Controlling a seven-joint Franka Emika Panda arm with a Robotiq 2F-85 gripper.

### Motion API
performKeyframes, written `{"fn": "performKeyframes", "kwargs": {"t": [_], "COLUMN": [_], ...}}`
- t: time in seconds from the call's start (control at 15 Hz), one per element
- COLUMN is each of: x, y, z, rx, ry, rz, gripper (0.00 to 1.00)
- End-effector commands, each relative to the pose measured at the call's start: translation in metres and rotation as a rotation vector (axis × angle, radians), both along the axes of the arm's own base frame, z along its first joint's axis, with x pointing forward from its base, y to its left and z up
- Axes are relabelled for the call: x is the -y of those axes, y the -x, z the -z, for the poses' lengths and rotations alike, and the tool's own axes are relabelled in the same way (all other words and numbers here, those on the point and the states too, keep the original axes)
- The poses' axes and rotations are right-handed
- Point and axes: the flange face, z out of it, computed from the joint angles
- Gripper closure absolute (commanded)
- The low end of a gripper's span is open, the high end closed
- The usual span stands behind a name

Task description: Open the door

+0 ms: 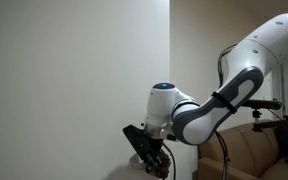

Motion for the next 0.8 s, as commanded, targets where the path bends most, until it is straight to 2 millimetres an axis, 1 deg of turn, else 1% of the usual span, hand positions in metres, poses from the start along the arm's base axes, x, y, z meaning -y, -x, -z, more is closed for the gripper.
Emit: {"fn": "performKeyframes", "kwargs": {"t": [0.0,0.27,0.33,0.47,0.53,0.73], "x": [0.002,0.003,0.004,-0.001,-0.008,-0.017], "y": [-0.001,-0.002,-0.003,0.003,0.01,0.02], "z": [-0.001,-0.002,-0.003,0.001,0.006,0.01], "rx": [0.003,0.005,-0.002,-0.025,-0.044,-0.066], "ry": [-0.011,-0.011,-0.012,-0.027,-0.037,-0.051], "rz": [0.023,0.028,0.028,0.019,0.002,-0.025], "gripper": [0.76,0.76,0.88,0.88,0.88,0.88]}}
